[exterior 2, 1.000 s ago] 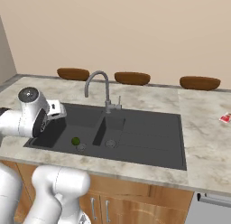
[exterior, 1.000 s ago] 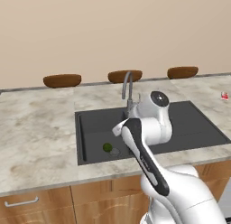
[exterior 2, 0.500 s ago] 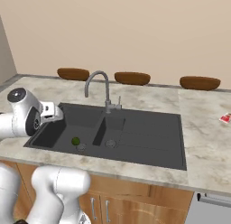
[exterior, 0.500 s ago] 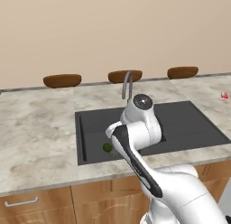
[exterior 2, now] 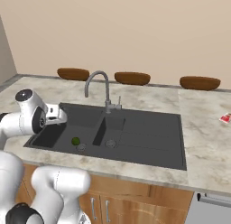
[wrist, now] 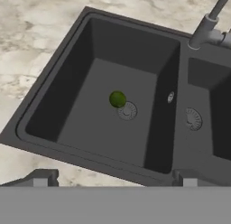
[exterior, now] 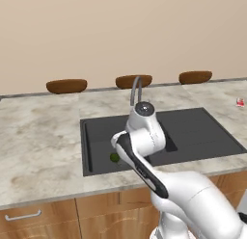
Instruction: Turn on the sink faucet. Then move the lime from the counter to the sink. Turn off the sink. Move the vegetable from the sink to the pot next to the stove. Finally move the pot to the rear right burner.
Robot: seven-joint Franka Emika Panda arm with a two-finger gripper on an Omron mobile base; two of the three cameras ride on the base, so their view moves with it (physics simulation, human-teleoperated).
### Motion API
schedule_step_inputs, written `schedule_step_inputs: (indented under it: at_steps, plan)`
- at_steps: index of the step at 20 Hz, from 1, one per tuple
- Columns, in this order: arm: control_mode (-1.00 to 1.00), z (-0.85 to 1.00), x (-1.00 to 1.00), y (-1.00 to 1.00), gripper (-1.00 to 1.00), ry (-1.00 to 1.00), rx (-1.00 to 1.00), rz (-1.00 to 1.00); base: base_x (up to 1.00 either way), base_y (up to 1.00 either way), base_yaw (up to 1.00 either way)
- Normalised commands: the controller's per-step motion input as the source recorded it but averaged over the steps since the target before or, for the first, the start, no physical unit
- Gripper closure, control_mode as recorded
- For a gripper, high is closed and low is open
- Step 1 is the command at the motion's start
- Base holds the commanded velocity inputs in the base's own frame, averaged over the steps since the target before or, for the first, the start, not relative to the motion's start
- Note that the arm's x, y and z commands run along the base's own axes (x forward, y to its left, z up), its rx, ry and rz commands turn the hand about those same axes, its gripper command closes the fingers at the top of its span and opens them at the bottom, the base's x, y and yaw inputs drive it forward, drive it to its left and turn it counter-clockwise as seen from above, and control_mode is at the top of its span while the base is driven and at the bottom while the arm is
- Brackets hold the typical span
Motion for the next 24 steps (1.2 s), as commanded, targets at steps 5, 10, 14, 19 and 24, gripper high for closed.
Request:
schedule_step_inputs:
  at_steps: [5,10,14,19,24]
  plan:
    - [-1.00,-0.26,0.43,0.06,-1.00,0.09,-0.01,-0.03,0.00,0.00,0.00]
    - [-1.00,-0.33,0.41,0.05,-1.00,0.11,-0.03,0.00,0.00,0.00,0.00]
    - [-1.00,-0.37,0.38,0.03,-1.00,0.09,-0.04,0.00,0.00,0.00,0.00]
    - [-1.00,-0.43,0.37,0.03,-1.00,0.07,-0.04,-0.01,0.00,0.00,0.00]
    - [-1.00,-0.46,0.34,0.06,-1.00,0.04,-0.03,-0.02,0.00,0.00,0.00]
